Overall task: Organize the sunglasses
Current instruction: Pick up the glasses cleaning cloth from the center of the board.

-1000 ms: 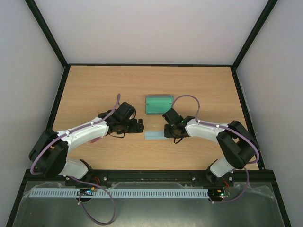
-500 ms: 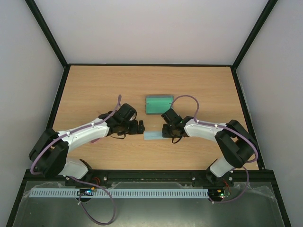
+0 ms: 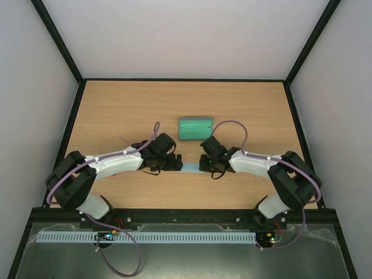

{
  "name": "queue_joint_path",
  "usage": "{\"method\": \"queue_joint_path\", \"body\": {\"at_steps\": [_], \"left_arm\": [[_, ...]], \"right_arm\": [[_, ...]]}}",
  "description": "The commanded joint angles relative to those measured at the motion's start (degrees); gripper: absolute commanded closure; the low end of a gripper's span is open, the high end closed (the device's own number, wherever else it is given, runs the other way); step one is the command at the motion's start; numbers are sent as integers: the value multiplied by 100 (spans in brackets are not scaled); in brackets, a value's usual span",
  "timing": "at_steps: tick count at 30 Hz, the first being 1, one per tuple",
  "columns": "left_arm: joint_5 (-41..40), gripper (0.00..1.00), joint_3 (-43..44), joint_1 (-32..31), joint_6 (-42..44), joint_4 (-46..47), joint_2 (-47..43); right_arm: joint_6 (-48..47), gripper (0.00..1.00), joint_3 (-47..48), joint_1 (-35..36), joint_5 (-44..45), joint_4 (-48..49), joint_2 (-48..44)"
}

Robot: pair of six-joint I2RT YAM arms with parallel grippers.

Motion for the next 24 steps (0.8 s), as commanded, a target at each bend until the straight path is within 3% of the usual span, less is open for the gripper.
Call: {"method": "queue_joint_path", "body": {"at_steps": [1,5,10,13,24], "left_arm": [[-53,7,-2,-80,-137,106,130],[-49,14,-32,-91,-177,150,149],[-8,37,18,-94,-165,187,269],[-4,45,111,-123,-132,159,413],[-355,48,454,-282,-33,-84,905]], "right_arm": [[231,99,-212,48,31,-61,-316],[253,99,-212,43,21,-95,-480],[235,99,-191,49,19,-114,-514],[232,99,-201,47,15,-96,-511],[223,99,-244,50,-30,-57,-516]]}}
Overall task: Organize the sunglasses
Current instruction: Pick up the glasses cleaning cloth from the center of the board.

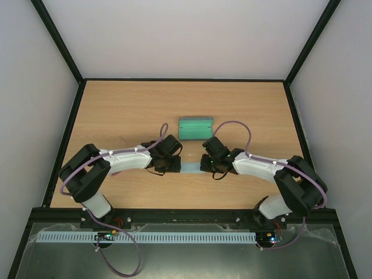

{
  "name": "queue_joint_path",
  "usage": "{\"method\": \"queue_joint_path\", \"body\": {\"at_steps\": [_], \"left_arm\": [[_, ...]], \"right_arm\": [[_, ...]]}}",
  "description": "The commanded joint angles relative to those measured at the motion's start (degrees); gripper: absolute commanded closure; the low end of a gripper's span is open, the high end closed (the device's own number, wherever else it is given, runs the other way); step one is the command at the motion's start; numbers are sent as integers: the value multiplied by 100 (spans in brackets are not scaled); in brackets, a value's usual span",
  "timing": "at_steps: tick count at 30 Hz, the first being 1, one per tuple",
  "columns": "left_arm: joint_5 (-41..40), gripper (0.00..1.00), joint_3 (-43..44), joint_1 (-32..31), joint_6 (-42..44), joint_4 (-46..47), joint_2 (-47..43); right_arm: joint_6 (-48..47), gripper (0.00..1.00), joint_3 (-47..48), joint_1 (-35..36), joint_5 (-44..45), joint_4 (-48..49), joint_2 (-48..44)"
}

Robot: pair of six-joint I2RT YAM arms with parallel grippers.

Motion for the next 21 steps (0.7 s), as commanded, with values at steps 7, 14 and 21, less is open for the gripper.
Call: {"method": "queue_joint_path", "body": {"at_steps": [7,14,21], "left_arm": [[-440,65,394,-270,127,-423,408],[-512,77,356,-353,74,-467,515],[-430,98,295,-369,50,-361,548]], "right_arm": [[33,99,-91,39,-4,-9,-85],[30,99,-114,39,-26,41,-86],[57,99,-189,39,-72,132,-85]]}}
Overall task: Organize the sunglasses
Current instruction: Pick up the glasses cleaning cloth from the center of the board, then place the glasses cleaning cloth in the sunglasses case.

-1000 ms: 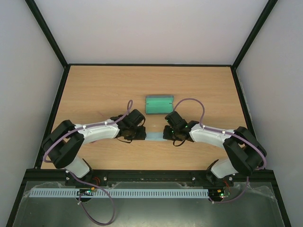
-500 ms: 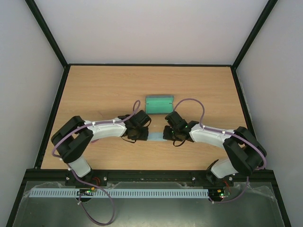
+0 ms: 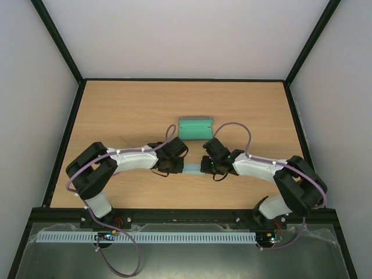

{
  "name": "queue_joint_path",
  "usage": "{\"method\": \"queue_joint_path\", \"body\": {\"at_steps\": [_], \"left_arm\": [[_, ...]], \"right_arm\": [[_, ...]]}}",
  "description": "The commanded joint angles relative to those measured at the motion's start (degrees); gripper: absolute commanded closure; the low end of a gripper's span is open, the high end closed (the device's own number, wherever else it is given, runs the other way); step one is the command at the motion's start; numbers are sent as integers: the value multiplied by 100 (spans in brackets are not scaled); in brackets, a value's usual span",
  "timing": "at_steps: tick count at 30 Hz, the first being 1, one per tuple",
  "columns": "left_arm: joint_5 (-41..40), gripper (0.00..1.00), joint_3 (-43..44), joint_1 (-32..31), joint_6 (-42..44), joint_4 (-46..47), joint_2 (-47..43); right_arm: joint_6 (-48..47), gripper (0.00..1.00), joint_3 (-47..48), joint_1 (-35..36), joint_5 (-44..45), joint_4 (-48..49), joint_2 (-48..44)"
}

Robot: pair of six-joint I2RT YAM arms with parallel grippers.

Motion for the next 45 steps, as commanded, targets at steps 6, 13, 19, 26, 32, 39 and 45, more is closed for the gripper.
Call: {"method": "queue_joint_path", "body": {"at_steps": [6,13,19,26,32,39,45], "left_arm": [[-61,98,130,-55,-44,-261,12],[-63,98,438,-44,-20,-398,-70],[-82,98,647,4,16,-511,-142],[-99,98,836,126,81,-601,-250],[-94,98,1154,295,205,-684,-135],[-44,98,1736,527,377,-823,154],[10,98,2421,735,531,-950,618]], "right_arm": [[49,99,-23,39,61,35,-136],[-8,99,186,34,109,-158,-177],[-61,99,404,34,160,-318,-181],[-159,99,688,30,259,-526,-151],[-342,99,1011,-139,211,-696,7],[-676,99,1469,-537,107,-953,263],[-999,99,2038,-910,8,-1183,654]]}}
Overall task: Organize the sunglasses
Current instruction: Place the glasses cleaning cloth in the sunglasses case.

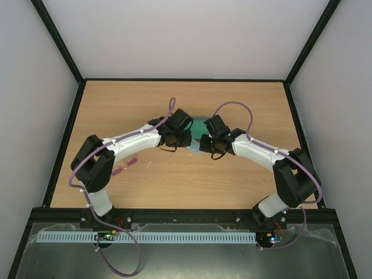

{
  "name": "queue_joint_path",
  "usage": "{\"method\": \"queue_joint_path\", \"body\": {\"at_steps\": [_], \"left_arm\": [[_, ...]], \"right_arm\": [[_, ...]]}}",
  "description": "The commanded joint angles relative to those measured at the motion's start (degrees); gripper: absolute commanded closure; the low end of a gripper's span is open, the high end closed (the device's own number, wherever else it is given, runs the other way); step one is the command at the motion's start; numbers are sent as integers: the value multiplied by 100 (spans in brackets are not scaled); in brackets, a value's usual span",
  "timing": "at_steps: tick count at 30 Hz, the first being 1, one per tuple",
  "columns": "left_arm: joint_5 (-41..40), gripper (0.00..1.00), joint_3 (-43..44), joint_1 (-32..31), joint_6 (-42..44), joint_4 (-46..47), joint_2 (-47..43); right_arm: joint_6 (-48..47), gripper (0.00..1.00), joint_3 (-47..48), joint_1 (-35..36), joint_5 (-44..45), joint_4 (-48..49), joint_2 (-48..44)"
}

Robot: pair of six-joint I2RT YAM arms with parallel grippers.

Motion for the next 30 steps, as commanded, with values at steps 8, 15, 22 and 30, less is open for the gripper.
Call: {"method": "queue_joint_path", "body": {"at_steps": [8,15,22,30], "left_arm": [[86,98,929,361,255,-248,850],[31,98,972,526,198,-55,1021],[-69,98,1022,588,110,118,1186],[-120,98,1130,611,46,263,1460]], "right_arm": [[-718,99,1334,-496,-35,-714,974],[-870,99,1877,-625,-26,-863,1482],[-950,99,2197,-700,29,-933,1834],[-1015,99,2382,-851,57,-939,2040]]}}
